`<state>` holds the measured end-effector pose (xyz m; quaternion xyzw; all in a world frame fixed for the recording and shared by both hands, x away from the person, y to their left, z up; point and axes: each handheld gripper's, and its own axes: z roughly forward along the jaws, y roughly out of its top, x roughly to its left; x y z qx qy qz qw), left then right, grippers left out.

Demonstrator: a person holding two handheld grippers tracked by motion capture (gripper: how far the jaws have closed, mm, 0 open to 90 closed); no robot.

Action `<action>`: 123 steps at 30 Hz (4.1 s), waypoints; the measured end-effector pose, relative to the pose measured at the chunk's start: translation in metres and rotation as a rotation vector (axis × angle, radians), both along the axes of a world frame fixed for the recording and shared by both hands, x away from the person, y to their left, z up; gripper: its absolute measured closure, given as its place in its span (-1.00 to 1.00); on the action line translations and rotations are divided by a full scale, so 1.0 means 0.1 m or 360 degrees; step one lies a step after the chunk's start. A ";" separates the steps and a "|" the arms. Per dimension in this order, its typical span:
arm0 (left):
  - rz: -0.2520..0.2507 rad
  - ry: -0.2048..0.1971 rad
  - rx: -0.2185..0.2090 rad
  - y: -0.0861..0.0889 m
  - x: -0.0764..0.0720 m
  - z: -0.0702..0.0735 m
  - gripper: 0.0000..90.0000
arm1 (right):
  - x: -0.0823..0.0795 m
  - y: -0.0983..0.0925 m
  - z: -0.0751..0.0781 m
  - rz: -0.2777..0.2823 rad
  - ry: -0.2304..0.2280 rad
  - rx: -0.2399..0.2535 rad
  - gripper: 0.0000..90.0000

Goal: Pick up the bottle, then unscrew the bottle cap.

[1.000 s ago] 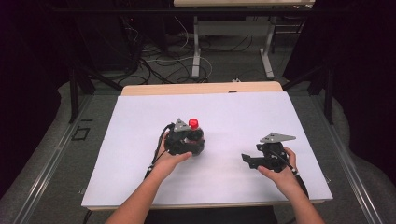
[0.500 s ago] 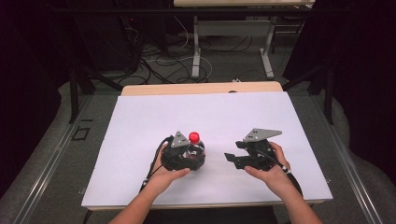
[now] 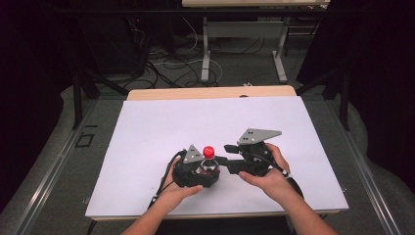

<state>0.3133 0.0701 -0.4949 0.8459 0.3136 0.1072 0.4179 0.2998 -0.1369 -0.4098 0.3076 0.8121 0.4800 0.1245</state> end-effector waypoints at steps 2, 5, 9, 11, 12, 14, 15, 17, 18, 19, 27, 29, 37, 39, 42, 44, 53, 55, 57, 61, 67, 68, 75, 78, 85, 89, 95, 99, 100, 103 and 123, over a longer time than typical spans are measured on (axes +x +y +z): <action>0.0004 -0.0012 0.0004 -0.01 0.00 -0.01 -0.36 | 0.01 0.02 0.00 0.0003 0.0000 -0.0015 0.15; 0.0003 -0.0006 0.0007 -0.03 -0.01 -0.01 -0.36 | 0.04 0.10 -0.02 0.0002 0.0004 -0.0026 0.16; -0.0021 -0.0006 0.0012 -0.04 -0.03 -0.01 -0.36 | 0.06 0.17 -0.05 0.0022 0.0010 -0.0031 0.20; -0.0029 -0.0006 0.0010 -0.05 -0.04 -0.01 -0.36 | 0.05 0.19 -0.05 0.0026 0.0013 -0.0042 0.26; -0.0028 -0.0003 0.0006 -0.05 -0.05 -0.01 -0.36 | 0.05 0.20 -0.05 0.0024 0.0014 -0.0038 0.27; -0.0037 -0.0007 0.0012 -0.06 -0.05 -0.01 -0.36 | 0.05 0.21 -0.05 0.0029 0.0013 -0.0041 0.28; -0.0041 -0.0005 0.0014 -0.07 -0.06 -0.01 -0.36 | 0.05 0.22 -0.05 0.0027 0.0010 -0.0042 0.29; -0.0047 -0.0029 0.0026 -0.08 -0.06 -0.01 -0.36 | 0.06 0.24 -0.05 0.0024 0.0003 -0.0056 0.30; -0.0048 -0.0029 0.0025 -0.08 -0.07 -0.01 -0.36 | 0.05 0.24 -0.05 0.0015 0.0000 -0.0061 0.30; -0.0048 -0.0024 0.0024 -0.09 -0.08 0.00 -0.36 | 0.05 0.25 -0.06 0.0016 -0.0005 -0.0068 0.31; -0.0089 -0.0012 -0.0005 -0.07 -0.08 0.03 -0.35 | 0.05 0.25 -0.02 0.0069 -0.0035 -0.0095 0.36; -0.0108 -0.0001 -0.0002 -0.06 -0.08 0.04 -0.35 | 0.07 0.23 0.00 0.0109 -0.0014 -0.0105 0.36; -0.0220 0.0006 0.0010 -0.01 -0.06 0.08 -0.35 | 0.27 0.15 0.06 0.0438 0.0025 -0.0106 0.37; -0.0232 -0.0026 0.0010 -0.01 -0.05 0.06 -0.35 | 0.33 0.14 0.08 0.0554 0.0036 -0.0161 0.37; -0.0272 -0.0032 0.0007 -0.01 -0.06 0.07 -0.35 | 0.39 0.15 0.13 0.0758 0.0008 -0.0230 0.37; -0.0305 -0.0032 -0.0003 -0.01 -0.08 0.08 -0.35 | 0.43 0.15 0.16 0.0863 0.0009 -0.0254 0.37; -0.0365 -0.0010 0.0008 -0.01 -0.09 0.09 -0.35 | 0.59 0.17 0.22 0.1254 -0.0029 -0.0352 0.36; -0.0345 -0.0015 0.0016 0.00 -0.08 0.09 -0.35 | 0.62 0.18 0.21 0.1227 -0.0007 -0.0340 0.35; -0.0299 -0.0031 -0.0004 0.00 -0.07 0.08 -0.35 | 0.61 0.20 0.22 0.1166 0.0011 -0.0340 0.34; -0.0233 -0.0032 -0.0006 0.03 -0.04 0.08 -0.35 | 0.54 0.22 0.24 0.0911 -0.0028 -0.0315 -0.01; -0.0137 -0.0020 -0.0019 0.07 -0.01 0.07 -0.35 | 0.32 0.21 0.29 0.0577 -0.0070 -0.0320 -0.07; -0.0128 -0.0022 -0.0017 0.07 0.00 0.07 -0.35 | 0.28 0.22 0.29 0.0494 -0.0078 -0.0316 -0.08; -0.0018 -0.0011 0.0009 0.06 -0.01 0.06 -0.36 | 0.16 0.25 0.25 0.0066 0.0047 -0.0187 -0.03; 0.0003 -0.0010 0.0010 0.05 0.00 0.04 -0.36 | 0.16 0.29 0.19 0.0016 0.0103 -0.0147 0.01; 0.0009 -0.0015 0.0019 0.02 -0.02 0.02 -0.36 | 0.13 0.39 0.16 -0.0041 0.0122 -0.0159 0.25; 0.0009 -0.0040 0.0027 0.01 -0.04 0.03 -0.36 | 0.14 0.42 0.14 -0.0051 0.0127 -0.0182 0.25; 0.0001 -0.0057 0.0043 -0.01 -0.05 0.04 -0.36 | 0.14 0.44 0.13 -0.0058 0.0145 -0.0207 0.34; -0.0025 -0.0062 0.0060 -0.02 -0.05 0.03 -0.36 | 0.14 0.45 0.13 -0.0017 0.0126 -0.0247 0.35; -0.0037 -0.0059 0.0054 -0.01 -0.05 0.03 -0.36 | 0.14 0.44 0.13 0.0031 0.0100 -0.0276 0.35; -0.0071 -0.0055 0.0043 -0.01 -0.05 0.03 -0.36 | 0.17 0.41 0.14 0.0192 0.0077 -0.0315 0.35; -0.0288 -0.0062 -0.0010 -0.05 -0.11 0.09 -0.36 | 0.61 0.21 0.29 0.1270 -0.0029 -0.0444 0.34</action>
